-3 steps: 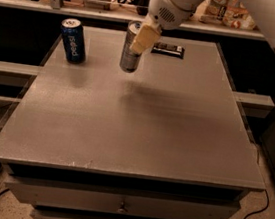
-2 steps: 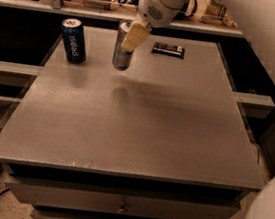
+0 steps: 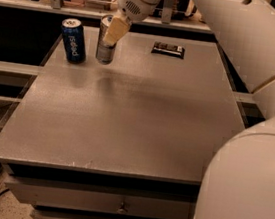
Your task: Move redbull can near pepsi can
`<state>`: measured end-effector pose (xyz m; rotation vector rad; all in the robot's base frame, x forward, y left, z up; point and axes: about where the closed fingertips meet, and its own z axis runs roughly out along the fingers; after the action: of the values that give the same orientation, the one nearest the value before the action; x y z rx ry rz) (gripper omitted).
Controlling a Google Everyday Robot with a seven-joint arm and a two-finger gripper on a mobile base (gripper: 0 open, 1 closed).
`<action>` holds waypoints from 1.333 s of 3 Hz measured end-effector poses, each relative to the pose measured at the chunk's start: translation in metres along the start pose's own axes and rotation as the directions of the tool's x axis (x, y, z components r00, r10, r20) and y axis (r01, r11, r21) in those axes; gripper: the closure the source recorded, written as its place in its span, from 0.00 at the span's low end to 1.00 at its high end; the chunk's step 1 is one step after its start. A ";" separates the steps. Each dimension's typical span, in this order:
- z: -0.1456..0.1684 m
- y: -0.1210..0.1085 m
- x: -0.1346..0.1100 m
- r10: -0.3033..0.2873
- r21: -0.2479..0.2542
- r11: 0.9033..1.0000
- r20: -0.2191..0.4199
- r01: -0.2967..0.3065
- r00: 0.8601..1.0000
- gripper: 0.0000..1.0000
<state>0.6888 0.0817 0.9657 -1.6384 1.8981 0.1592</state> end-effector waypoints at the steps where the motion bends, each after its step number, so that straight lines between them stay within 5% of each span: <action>1: 0.019 -0.001 -0.014 -0.008 -0.019 1.000 -0.004 0.008 1.000 0.83; 4: 0.066 -0.001 -0.023 -0.039 -0.048 0.998 -0.077 0.035 0.996 0.13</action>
Offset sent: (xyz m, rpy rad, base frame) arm 0.0238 0.0550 -0.0232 -0.0804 0.0088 0.0354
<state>0.7148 0.1321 0.9251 -1.7321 1.9337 0.1268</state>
